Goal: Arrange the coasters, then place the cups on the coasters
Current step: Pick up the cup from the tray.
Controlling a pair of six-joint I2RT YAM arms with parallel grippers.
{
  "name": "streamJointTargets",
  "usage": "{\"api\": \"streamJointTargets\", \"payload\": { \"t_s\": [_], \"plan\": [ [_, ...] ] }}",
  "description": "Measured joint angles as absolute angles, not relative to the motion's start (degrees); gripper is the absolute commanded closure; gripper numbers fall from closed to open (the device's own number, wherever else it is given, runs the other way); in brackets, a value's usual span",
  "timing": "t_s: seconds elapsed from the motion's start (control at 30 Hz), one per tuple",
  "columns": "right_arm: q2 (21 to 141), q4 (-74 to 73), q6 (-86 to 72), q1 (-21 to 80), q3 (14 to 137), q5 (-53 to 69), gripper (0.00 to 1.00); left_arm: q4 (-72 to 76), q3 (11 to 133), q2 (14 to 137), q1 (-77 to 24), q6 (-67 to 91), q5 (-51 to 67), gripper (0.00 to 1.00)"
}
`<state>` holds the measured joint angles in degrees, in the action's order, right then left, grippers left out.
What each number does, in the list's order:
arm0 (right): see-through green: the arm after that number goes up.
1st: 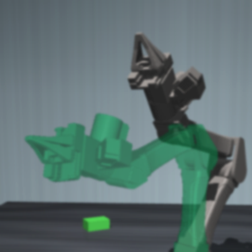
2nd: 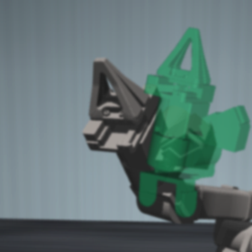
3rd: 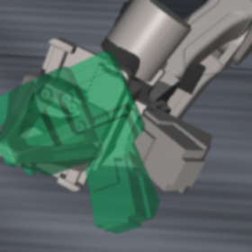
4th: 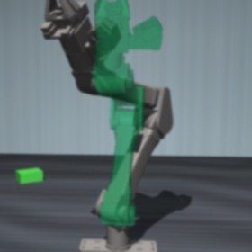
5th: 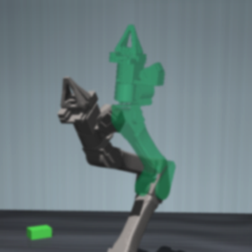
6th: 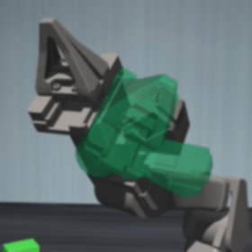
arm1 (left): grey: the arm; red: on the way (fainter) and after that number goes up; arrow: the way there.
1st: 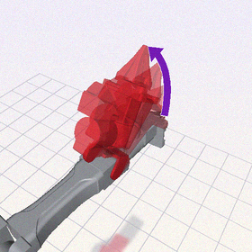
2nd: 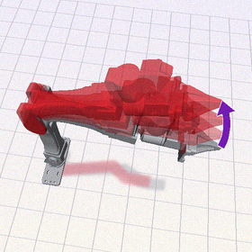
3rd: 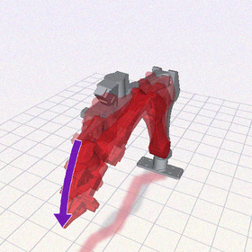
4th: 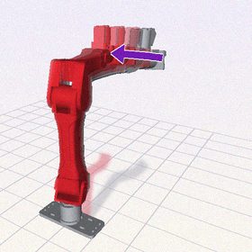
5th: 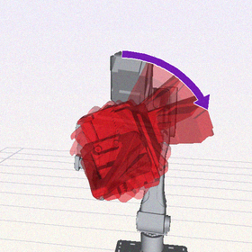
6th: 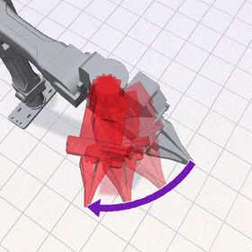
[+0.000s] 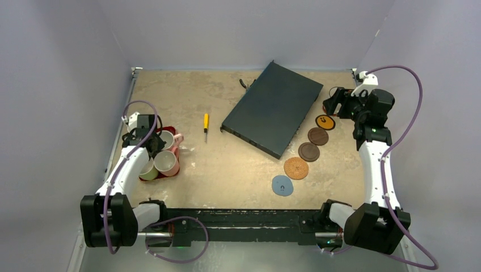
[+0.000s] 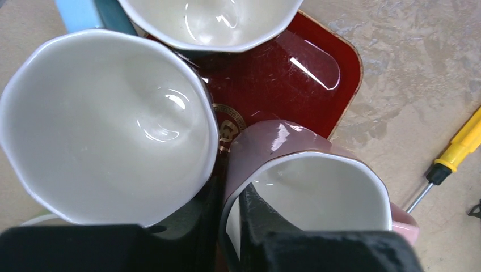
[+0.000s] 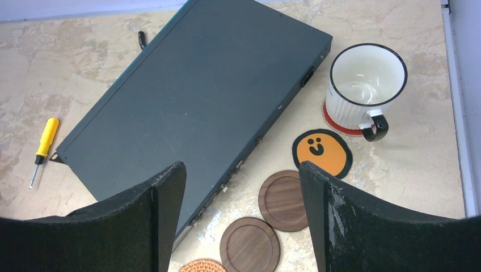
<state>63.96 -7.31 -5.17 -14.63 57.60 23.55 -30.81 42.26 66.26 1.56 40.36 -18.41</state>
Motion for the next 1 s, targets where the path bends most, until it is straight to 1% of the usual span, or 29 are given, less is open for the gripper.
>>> {"api": "streamJointTargets", "payload": {
  "t_s": [0.03,0.07,0.3,0.47,0.7,0.87,1.0],
  "plan": [
    [63.96,-7.35,-5.17,-14.63,57.60,23.55,0.24,-30.59,42.26,66.32,1.67,39.90,-18.57,0.99],
    [63.96,-7.38,-5.17,-14.63,57.60,23.55,0.23,-30.74,42.26,66.32,1.76,39.57,-18.72,1.00],
    [63.96,-7.38,-5.21,-14.63,57.60,23.59,0.23,-31.11,42.44,66.22,1.87,37.58,-18.98,1.00],
    [63.92,-7.38,-5.41,-14.63,57.63,24.47,0.23,-34.48,45.34,66.22,1.87,34.57,-18.63,1.00],
    [62.41,-6.61,-5.72,-14.63,57.63,33.06,0.23,-36.18,54.52,66.22,1.87,31.14,-16.62,1.00],
    [61.41,-6.17,-5.30,-14.41,57.63,39.13,0.23,-36.21,58.17,66.94,1.87,28.77,-14.13,1.00],
    [60.95,-5.23,-4.12,-10.74,57.63,41.56,0.23,-36.60,61.45,69.54,1.87,26.26,-10.00,1.00]
  ]
}}
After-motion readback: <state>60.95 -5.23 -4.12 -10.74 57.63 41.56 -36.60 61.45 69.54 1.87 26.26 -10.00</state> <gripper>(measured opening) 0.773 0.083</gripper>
